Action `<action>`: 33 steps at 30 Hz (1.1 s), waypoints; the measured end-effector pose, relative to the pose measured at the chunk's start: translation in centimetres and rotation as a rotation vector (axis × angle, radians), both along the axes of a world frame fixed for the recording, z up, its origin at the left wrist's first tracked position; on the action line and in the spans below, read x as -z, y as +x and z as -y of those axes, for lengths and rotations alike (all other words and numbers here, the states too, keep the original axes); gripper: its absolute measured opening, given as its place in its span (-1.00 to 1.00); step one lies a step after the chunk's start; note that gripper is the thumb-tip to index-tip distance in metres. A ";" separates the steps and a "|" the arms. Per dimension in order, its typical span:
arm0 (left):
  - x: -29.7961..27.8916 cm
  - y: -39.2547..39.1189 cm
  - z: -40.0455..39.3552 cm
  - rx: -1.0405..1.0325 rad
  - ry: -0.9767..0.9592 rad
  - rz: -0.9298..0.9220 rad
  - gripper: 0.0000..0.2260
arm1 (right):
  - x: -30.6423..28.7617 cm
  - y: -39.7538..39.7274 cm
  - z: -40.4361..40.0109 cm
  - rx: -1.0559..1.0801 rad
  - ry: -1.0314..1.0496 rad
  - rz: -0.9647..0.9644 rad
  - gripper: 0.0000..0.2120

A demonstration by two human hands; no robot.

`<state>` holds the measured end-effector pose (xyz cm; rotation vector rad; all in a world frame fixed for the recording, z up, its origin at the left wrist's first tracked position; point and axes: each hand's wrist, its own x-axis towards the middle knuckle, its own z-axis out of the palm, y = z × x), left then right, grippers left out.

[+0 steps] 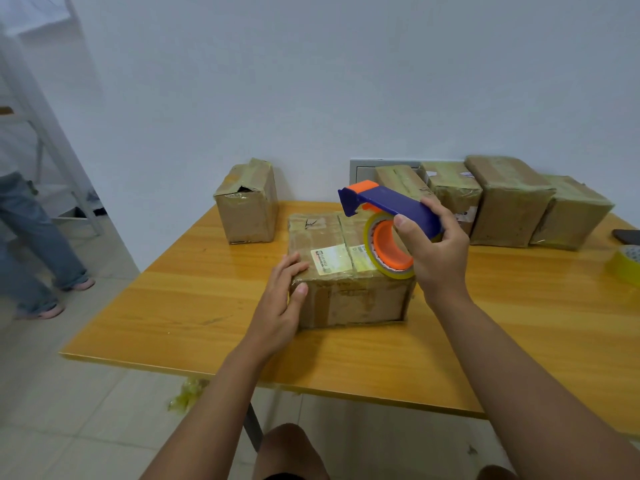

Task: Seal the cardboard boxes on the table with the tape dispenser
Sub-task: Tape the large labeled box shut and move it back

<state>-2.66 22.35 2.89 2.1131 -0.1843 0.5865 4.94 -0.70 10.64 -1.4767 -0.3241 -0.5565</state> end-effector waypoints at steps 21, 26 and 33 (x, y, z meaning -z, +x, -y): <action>-0.8 0.6 1.7 -0.081 -0.253 0.031 -0.73 | -0.2 0.0 0.1 -0.008 -0.048 0.008 -0.55; 0.1 0.5 0.9 -0.025 -0.092 -0.007 -0.70 | -0.3 -0.1 0.1 -0.015 -0.049 0.007 -0.54; 0.3 0.5 1.3 -0.035 -0.075 -0.001 -0.67 | -0.3 0.0 0.1 -0.011 -0.053 0.002 -0.55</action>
